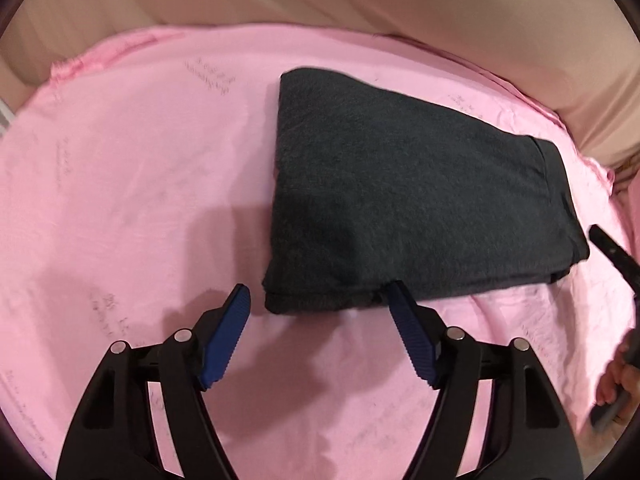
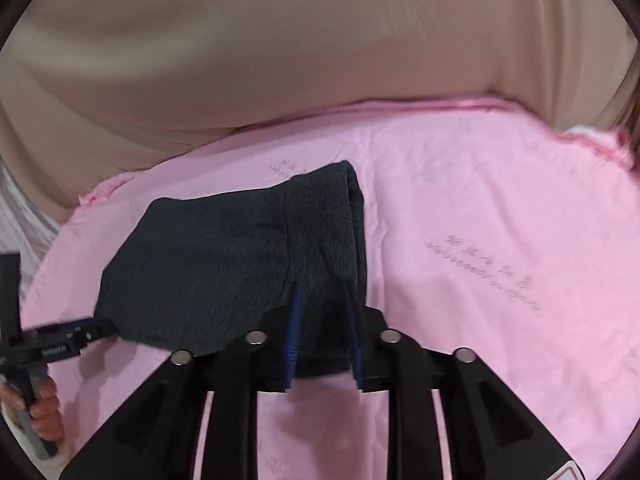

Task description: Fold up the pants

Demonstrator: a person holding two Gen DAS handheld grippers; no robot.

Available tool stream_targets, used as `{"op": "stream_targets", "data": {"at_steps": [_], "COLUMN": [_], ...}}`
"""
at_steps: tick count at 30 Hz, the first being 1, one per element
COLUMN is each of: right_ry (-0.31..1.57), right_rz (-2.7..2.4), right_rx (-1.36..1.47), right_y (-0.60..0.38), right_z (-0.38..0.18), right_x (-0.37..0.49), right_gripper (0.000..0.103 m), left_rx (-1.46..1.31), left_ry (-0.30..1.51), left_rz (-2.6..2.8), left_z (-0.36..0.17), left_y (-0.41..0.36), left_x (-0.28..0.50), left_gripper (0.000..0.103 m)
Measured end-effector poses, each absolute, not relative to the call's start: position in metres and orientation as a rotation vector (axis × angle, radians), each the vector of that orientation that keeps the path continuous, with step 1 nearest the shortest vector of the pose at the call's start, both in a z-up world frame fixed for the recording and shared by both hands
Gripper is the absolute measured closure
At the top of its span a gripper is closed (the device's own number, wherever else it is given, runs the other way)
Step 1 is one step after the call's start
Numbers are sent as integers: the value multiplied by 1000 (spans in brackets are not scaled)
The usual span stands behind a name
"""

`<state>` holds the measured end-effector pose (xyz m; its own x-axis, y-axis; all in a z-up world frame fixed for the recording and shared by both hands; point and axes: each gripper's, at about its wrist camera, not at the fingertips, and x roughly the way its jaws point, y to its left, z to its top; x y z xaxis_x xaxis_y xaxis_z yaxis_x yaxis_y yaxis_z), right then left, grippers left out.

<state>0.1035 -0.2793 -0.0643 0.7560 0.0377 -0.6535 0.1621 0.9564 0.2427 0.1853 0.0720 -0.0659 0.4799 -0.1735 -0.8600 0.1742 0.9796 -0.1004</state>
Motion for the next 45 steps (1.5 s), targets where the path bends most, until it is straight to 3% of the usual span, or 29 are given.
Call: {"op": "stream_targets", "data": {"at_steps": [3,6,9,10,18,22,28,33,36,45], "right_ry": [695,712,774,805,705,665,671,666,630,663], "right_rz": [-52,-49,-118,-135,-165,-226,-252,-237,-273,-326], "right_rx": [292,268,201,222,314,308,233,244,206,147], "right_y": [-271,-274,-267,-271,-283,-281,-265,-250,-241,-232], "right_z": [-62,-72,-103,-105,-81,-80,-100,-107,-103,-106], "right_x": [88,96,106,101,23,-10,-30,-45,-52,-45], "right_gripper": [77,69,71,62,61,49,40,36,28,25], "left_rx": [68,142,191,197,220,209,148,108,89,101], "left_ry": [996,921,874,868,828,809,761,680,636,612], "left_rz": [-177,-126,-82,-74,-23,6,1,44,40,9], "left_z": [-56,-46,-37,-36,-29,-32,-45,-62,-58,-56], "left_y": [65,51,48,50,57,59,65,70,72,66], "left_x": [168,148,134,133,105,89,57,33,27,25], "left_gripper": [33,26,24,24,20,17,9,9,9,9]}}
